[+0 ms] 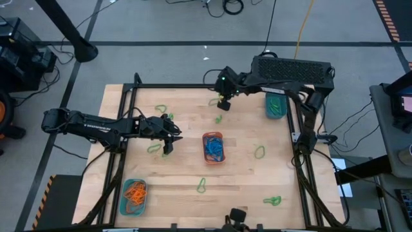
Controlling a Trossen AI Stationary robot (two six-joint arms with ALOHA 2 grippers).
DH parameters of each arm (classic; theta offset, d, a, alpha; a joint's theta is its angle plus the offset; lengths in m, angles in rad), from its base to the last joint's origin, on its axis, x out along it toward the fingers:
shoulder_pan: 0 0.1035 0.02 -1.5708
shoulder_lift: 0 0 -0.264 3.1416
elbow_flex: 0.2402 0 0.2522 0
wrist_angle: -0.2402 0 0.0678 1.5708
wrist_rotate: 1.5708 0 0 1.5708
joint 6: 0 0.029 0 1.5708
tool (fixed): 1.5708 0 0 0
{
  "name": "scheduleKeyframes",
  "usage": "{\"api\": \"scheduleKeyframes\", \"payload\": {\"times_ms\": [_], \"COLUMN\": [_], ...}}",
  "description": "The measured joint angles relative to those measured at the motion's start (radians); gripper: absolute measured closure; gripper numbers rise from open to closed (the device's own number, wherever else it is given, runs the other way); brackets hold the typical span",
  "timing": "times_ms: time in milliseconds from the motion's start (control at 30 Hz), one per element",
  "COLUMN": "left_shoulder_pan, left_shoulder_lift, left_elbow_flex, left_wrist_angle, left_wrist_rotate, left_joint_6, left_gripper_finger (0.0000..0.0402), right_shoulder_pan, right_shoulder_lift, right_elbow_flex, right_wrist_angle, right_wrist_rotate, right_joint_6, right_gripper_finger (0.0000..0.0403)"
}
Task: Sort rubber bands into baskets
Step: Put the green rubber band into the blue bin
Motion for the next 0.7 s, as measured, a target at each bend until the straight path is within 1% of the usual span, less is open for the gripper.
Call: {"api": "scheduleKeyframes", "payload": {"times_ms": [200, 333, 533, 600, 700], "left_shoulder_pan": [0.000, 0.000, 0.000, 0.000, 0.000], "left_shoulder_lift": [0.000, 0.000, 0.000, 0.000, 0.000], "left_elbow_flex": [0.000, 0.000, 0.000, 0.000, 0.000], "left_wrist_angle": [-0.004, -0.005, -0.006, -0.006, -0.008], "left_wrist_rotate": [0.000, 0.000, 0.000, 0.000, 0.000], "left_joint_6": [0.000, 0.000, -0.008, -0.008, -0.009], "left_gripper_finger": [0.0263, 0.0263, 0.0263, 0.0263, 0.0263], "right_shoulder_pan": [0.000, -0.006, -0.045, -0.058, -0.086], "right_shoulder_lift": [-0.153, -0.253, -0.369, -0.405, -0.462], "right_elbow_flex": [0.000, 0.000, -0.004, -0.030, -0.104], "right_wrist_angle": [-0.173, -0.292, -0.467, -0.503, -0.555], "right_wrist_rotate": [0.005, 0.052, 0.071, 0.099, 0.156], "right_joint_6": [0.015, 0.040, 0.090, 0.104, 0.122], "right_gripper_finger": [0.0403, 0.0403, 0.0403, 0.0403, 0.0402]}}
